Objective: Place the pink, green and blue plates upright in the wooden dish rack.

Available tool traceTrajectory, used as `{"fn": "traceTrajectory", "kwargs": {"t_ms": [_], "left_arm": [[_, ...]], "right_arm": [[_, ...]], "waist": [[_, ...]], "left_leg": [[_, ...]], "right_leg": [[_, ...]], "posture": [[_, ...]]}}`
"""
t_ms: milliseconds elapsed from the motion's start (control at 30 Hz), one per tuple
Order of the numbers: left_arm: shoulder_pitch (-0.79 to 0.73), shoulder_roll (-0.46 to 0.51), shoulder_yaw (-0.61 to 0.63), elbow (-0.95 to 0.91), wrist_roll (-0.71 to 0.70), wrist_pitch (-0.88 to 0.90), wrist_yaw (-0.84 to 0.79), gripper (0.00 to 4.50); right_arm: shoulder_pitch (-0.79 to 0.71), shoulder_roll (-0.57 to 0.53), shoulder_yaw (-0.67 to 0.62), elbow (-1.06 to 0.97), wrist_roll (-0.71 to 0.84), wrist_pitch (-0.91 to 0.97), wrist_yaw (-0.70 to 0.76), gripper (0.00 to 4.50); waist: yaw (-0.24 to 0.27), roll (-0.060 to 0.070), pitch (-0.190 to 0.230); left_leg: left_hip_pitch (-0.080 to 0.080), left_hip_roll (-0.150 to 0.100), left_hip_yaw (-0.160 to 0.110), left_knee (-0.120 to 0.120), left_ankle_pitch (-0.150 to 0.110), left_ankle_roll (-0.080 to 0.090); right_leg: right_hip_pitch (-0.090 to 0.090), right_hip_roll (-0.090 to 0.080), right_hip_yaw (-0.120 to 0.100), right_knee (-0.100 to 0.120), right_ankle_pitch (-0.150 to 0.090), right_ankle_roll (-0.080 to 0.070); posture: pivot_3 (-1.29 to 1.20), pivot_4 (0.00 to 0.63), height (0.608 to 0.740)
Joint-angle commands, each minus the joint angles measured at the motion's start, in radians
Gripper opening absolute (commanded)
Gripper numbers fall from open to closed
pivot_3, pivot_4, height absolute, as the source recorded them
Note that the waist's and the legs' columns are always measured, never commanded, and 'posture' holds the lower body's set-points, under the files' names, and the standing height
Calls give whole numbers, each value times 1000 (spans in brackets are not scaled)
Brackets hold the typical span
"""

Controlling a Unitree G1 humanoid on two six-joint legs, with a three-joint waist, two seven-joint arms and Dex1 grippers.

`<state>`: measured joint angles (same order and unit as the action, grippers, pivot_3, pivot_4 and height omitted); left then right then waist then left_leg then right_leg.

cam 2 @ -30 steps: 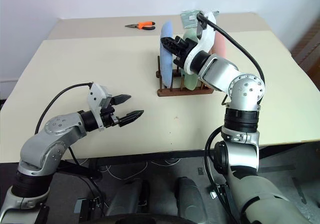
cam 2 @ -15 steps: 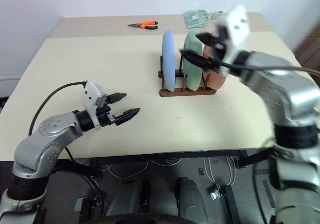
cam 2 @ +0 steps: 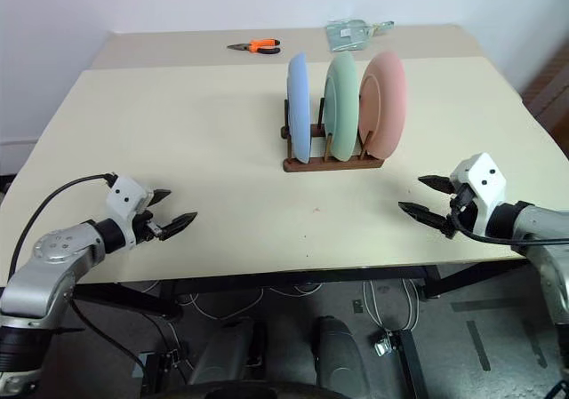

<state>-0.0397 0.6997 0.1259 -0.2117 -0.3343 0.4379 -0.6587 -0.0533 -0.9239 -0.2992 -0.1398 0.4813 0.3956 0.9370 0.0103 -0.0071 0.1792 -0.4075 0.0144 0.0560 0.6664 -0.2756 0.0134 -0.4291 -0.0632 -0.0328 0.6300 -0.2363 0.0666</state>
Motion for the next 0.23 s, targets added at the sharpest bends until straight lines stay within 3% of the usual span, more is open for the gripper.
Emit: {"fn": "traceTrajectory", "kwargs": {"t_ms": [33, 233], "left_arm": [[32, -18, 34, -44, -4, -22, 11, 4188], [95, -70, 49, -98, -21, -14, 36, 4188]], "right_arm": [[-40, 26, 1, 26, -19, -39, -11, 3417], [-126, 46, 77, 109, -93, -81, -16, 3417]], "waist": [[1, 0, 0], [3, 0, 0]], "left_leg": [[0, 0, 0, 0, 0, 0], [0, -1, 0, 1, 0, 0]], "right_leg": [[0, 0, 0, 0, 1, 1], [0, -1, 0, 0, 0, 0]], "posture": [[0, 150, 740], [0, 150, 740]]}}
